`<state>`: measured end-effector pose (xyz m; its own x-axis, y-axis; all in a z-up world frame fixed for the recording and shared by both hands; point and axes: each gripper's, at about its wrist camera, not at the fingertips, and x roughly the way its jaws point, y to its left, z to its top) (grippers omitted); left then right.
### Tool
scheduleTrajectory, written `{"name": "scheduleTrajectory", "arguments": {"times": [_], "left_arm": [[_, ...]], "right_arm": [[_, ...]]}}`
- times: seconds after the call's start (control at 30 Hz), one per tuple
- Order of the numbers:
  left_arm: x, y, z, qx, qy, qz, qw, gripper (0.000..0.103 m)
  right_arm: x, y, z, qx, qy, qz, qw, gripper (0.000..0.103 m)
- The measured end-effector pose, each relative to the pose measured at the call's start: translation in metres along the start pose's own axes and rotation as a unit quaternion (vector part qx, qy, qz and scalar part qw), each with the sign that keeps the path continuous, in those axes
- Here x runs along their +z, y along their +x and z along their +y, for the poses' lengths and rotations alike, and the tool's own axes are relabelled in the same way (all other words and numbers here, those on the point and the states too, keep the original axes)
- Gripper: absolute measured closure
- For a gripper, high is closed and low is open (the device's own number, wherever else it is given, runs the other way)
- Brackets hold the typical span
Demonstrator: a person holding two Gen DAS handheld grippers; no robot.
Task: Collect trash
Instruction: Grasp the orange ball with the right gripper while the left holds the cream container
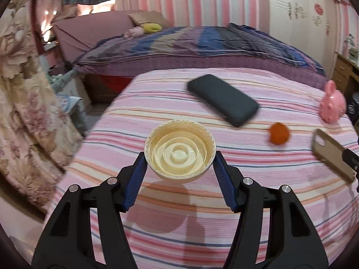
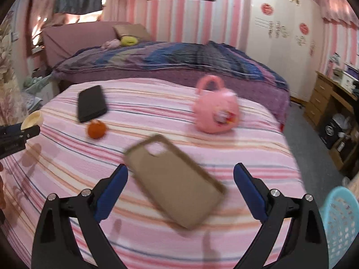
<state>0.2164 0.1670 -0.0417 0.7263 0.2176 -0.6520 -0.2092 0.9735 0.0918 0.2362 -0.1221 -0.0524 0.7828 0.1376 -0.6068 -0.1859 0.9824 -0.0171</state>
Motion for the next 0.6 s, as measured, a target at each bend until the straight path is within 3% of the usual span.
{"name": "scheduleTrajectory", "arguments": {"times": [0.33,0.53,0.6], "left_arm": [[0.001,0.003,0.046,0.016,-0.042,0.001,0.9990,0.044],[0.000,0.002,0.048,0.011,-0.055,0.003,0.9984,0.044],[0.001,0.000,0.044,0.005,-0.053,0.001,0.9986,0.044]], "right_arm": [[0.032,0.055,0.076,0.025,-0.073,0.029,0.997,0.011],[0.040,0.082,0.114,0.046,-0.084,0.063,0.993,0.034],[0.038,0.089,0.121,0.060,-0.092,0.079,0.991,0.051]]}}
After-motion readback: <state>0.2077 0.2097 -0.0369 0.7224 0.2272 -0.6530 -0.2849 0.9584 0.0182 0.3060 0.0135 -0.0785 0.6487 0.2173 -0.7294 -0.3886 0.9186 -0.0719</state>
